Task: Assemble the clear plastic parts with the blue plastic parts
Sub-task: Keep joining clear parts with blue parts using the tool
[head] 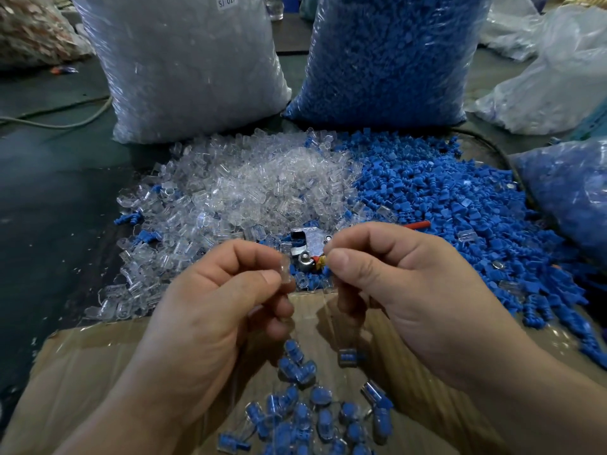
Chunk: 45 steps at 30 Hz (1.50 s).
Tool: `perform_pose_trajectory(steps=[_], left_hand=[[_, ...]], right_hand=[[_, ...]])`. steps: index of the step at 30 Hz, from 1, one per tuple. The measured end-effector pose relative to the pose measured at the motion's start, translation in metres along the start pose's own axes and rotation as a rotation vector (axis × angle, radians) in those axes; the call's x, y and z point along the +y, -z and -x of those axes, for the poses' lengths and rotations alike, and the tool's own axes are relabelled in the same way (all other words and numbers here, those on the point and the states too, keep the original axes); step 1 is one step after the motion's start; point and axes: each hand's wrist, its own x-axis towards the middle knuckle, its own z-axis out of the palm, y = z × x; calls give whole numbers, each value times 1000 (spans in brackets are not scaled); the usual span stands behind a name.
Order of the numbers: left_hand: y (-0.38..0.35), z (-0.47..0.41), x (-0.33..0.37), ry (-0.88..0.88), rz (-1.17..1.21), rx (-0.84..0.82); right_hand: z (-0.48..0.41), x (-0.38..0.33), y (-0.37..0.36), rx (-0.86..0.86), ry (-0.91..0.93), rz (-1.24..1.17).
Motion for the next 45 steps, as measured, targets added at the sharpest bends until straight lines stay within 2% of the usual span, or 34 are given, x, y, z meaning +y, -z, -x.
perform_pose_trajectory(steps=[3, 4, 7, 9, 17, 22, 27, 31, 37, 42, 45], left_hand=[[1, 0, -3, -11, -4, -35], [1, 0, -3, -13, -8, -47], [3, 1, -4, -12, 0, -80], [4, 1, -4, -17, 1, -90], [6, 0, -9, -135, -83, -120], [8, 1, -13, -179, -130, -139], [6, 3, -18, -286, -316, -58], [7, 6, -14, -338, -570, -3], [6, 4, -16, -290, -564, 0], [5, 1, -16, -289, -544, 60], [6, 1, -15, -285, -525, 115]], right_hand=[[0, -1, -4, -45, -11, -154], [1, -1, -6, -48, 4, -123], [3, 1, -8, 0, 86, 206], [3, 2, -8, 25, 116, 339], [7, -1, -7, 9, 233, 368], [4, 2, -5, 6, 181, 355], [4, 3, -5, 24, 280, 560], [4, 2, -9, 33, 367, 779], [3, 2, -17, 4, 490, 989], [2, 1, -19, -58, 498, 1011], [1, 0, -14, 11, 492, 1081]])
